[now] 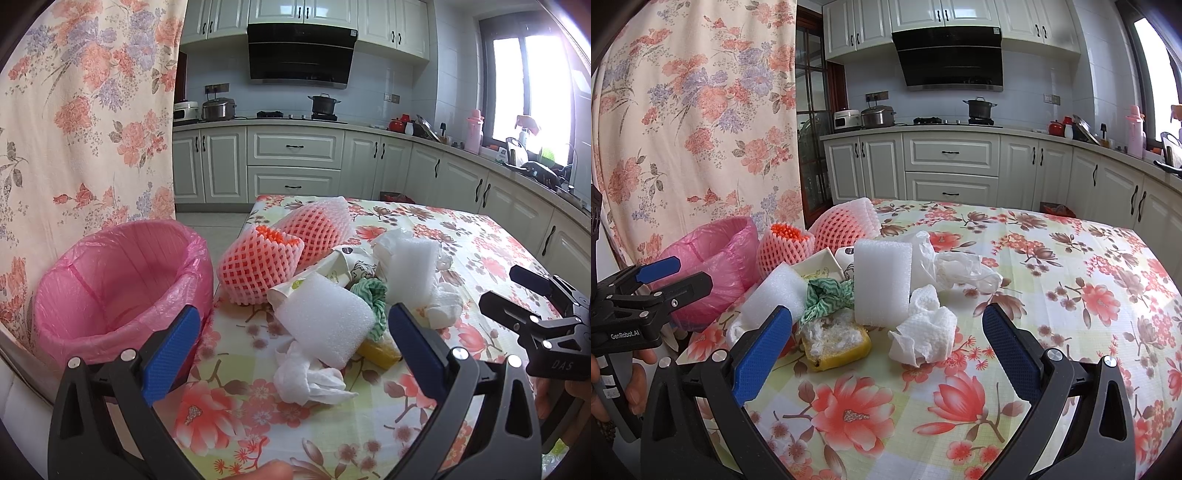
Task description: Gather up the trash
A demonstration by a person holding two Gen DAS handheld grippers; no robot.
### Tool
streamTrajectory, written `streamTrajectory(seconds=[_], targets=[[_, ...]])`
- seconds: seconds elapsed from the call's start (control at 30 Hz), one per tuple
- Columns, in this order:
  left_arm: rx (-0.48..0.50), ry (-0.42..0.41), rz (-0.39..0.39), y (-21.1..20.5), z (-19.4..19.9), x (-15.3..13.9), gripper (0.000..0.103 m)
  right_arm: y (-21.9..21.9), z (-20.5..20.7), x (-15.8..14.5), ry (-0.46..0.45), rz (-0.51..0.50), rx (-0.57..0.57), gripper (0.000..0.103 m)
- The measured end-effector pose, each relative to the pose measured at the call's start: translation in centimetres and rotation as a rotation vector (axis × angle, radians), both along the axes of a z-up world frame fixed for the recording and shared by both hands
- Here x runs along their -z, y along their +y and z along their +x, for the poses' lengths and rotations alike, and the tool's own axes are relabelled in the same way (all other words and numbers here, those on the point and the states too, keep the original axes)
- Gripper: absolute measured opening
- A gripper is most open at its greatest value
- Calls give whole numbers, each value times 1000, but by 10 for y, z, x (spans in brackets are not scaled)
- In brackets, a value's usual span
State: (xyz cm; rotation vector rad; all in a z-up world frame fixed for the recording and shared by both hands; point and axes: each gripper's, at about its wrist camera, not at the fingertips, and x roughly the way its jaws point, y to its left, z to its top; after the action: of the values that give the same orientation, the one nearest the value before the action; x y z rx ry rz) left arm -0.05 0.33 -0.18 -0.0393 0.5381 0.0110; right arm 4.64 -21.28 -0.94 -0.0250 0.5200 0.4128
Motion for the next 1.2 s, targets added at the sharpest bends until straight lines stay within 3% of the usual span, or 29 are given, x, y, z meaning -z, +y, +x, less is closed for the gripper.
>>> streamTrajectory(seconds=[1.2], targets=[[-3,3,-4,3,0,0,99,0,-1,1,2,1,-1,96]])
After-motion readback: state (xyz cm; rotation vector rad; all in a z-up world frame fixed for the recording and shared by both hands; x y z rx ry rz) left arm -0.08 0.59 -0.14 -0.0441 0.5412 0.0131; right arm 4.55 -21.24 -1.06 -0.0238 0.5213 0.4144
